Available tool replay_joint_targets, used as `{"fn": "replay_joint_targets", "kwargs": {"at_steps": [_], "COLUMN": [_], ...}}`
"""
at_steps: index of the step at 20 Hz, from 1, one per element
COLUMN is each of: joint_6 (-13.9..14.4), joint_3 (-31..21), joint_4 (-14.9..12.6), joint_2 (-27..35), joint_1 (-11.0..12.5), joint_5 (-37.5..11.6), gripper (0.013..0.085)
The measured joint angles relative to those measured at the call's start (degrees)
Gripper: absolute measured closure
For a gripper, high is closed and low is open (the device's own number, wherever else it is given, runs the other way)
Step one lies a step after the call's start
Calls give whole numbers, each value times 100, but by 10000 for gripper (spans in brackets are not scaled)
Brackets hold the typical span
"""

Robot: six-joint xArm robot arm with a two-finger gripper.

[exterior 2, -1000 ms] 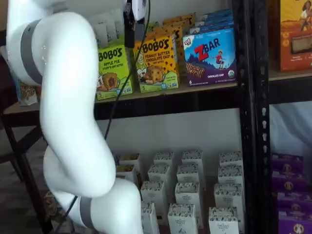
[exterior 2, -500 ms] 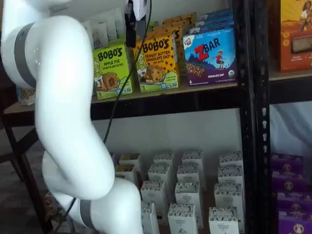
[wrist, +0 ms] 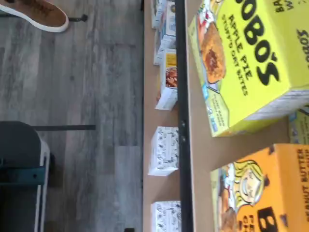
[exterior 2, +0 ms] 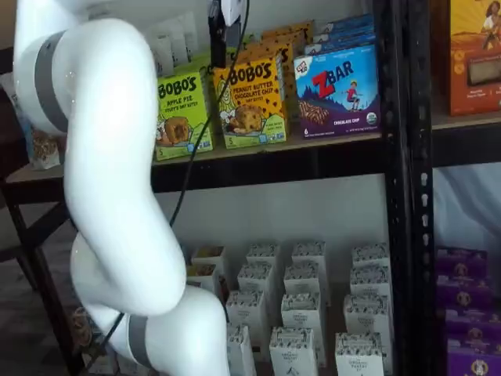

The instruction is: Pick up the orange box on the top shelf, the fifth box from the left

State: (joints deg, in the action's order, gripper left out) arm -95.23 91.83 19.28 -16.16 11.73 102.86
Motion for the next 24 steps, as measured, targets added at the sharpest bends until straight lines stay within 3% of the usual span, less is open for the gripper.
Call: {"fn": "replay_joint_targets", "kwargs": {"at_steps": [13,24], "joint_6": [103,170], "joint_3": [405,1073], "joint_4": [-423,-596], "joint_2": [511,1106], "joint_1": [-292,-390], "joint_5": [-586,-46], "gripper": [130,130]}}
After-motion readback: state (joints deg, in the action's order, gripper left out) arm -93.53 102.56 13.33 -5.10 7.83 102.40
